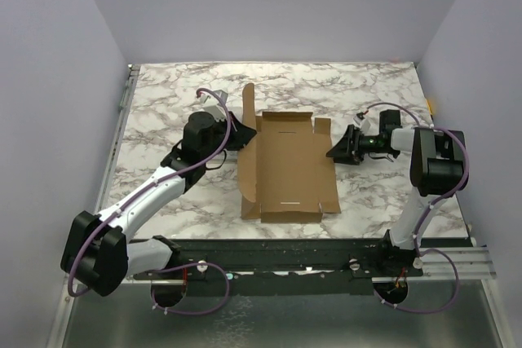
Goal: Fold the paper box
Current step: Fold the paper box at the center of the board.
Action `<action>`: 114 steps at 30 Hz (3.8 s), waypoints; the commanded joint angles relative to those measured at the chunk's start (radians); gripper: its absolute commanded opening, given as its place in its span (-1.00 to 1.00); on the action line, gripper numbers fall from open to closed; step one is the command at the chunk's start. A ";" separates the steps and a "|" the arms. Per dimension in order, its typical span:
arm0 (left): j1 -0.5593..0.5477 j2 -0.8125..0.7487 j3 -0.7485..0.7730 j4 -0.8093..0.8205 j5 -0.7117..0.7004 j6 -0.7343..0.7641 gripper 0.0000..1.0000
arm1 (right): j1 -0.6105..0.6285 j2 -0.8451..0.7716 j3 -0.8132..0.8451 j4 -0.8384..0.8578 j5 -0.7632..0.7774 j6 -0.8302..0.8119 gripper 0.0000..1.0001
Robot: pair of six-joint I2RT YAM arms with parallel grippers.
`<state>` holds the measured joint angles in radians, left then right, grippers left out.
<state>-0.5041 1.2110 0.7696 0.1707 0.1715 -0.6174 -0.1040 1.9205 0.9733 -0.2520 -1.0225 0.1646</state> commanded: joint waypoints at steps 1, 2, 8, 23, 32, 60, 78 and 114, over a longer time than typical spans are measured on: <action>-0.002 -0.027 -0.006 0.040 0.037 -0.011 -1.00 | 0.024 0.011 -0.009 0.013 0.131 -0.033 0.21; -0.002 -0.019 0.013 0.055 0.048 -0.022 -1.00 | 0.024 0.014 -0.011 0.013 0.130 -0.034 0.22; -0.003 0.020 0.078 0.104 0.088 -0.051 -1.00 | 0.024 0.008 -0.016 0.005 0.179 -0.035 0.24; -0.003 0.027 0.109 0.002 0.010 0.007 -1.00 | 0.023 -0.232 -0.070 -0.002 0.271 -0.089 0.20; -0.002 0.081 0.168 -0.012 0.016 0.014 -1.00 | 0.023 -0.300 -0.070 -0.066 0.263 -0.133 0.19; -0.003 0.094 0.194 -0.090 -0.002 0.058 -1.00 | -0.017 -0.263 0.025 -0.293 0.292 -0.254 0.25; -0.002 0.104 0.219 -0.102 -0.002 0.061 -1.00 | -0.019 -0.310 0.038 -0.374 0.358 -0.312 0.14; -0.027 0.171 0.318 -0.100 0.105 0.001 -1.00 | 0.042 -0.261 0.104 -0.426 0.355 -0.326 -0.40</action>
<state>-0.5102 1.3628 1.0359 0.0338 0.2211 -0.5873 -0.0906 1.6188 1.0466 -0.6945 -0.6662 -0.1761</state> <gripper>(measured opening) 0.036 0.300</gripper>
